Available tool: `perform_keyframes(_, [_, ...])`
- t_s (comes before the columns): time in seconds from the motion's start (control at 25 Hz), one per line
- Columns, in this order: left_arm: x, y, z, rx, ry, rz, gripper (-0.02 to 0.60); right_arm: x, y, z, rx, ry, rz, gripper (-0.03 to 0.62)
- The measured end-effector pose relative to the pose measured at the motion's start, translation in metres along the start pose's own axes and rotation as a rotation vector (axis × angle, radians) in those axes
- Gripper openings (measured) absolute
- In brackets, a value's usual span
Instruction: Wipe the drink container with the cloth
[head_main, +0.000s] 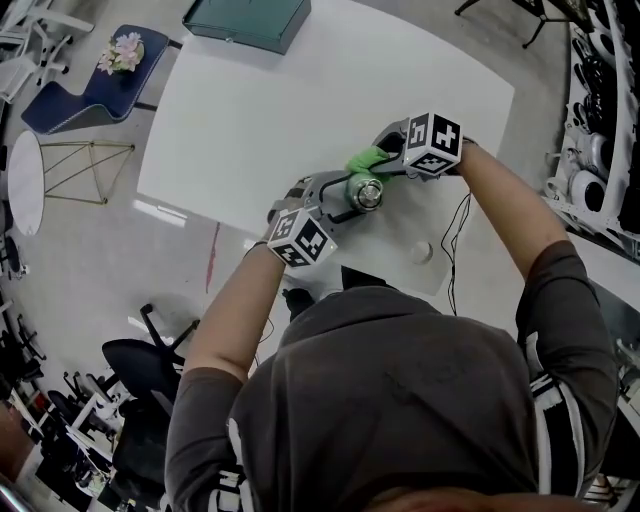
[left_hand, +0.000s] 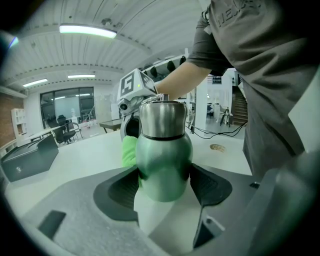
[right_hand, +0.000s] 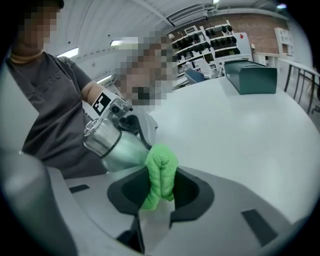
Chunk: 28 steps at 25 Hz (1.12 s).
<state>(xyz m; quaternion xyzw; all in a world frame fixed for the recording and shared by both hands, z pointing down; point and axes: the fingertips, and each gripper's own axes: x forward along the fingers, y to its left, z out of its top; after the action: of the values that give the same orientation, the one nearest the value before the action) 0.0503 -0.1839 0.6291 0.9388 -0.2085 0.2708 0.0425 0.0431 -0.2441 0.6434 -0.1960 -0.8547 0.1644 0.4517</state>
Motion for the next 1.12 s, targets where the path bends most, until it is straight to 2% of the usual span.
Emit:
perform_keyframes(0.08, [0.000,0.001,0.000,-0.006,-0.001,0.004,0.319,-0.005,0.000,0.002,-0.028,-0.005,-0.011,0.101])
perform_keyframes(0.24, [-0.001,0.001,-0.001,-0.007,-0.002,0.003,0.319,-0.039,0.019,0.028,-0.064,-0.141,0.036,0.103])
perform_keyframes(0.4, [-0.002,0.001,-0.002,-0.005,0.001,0.004,0.319,-0.034,0.026,0.043,-0.121,-0.112,0.111,0.103])
perform_keyframes(0.6, [-0.001,0.002,0.000,-0.006,0.001,-0.002,0.319,-0.014,0.011,0.050,-0.031,-0.142,0.135,0.100])
perform_keyframes(0.76, [-0.001,0.002,-0.001,-0.008,-0.004,-0.004,0.319,0.008,-0.002,0.042,-0.014,-0.113,0.070,0.098])
perform_keyframes(0.96, [-0.003,0.002,-0.003,-0.013,-0.010,-0.007,0.319,0.021,-0.010,0.036,-0.056,-0.063,-0.073,0.098])
perform_keyframes(1.04, [-0.004,0.003,-0.004,-0.013,-0.012,-0.008,0.319,0.012,-0.014,0.033,-0.030,-0.101,-0.158,0.101])
perform_keyframes(1.12, [-0.004,0.003,-0.005,-0.014,-0.015,-0.012,0.319,-0.010,-0.015,0.027,0.064,-0.198,-0.250,0.103])
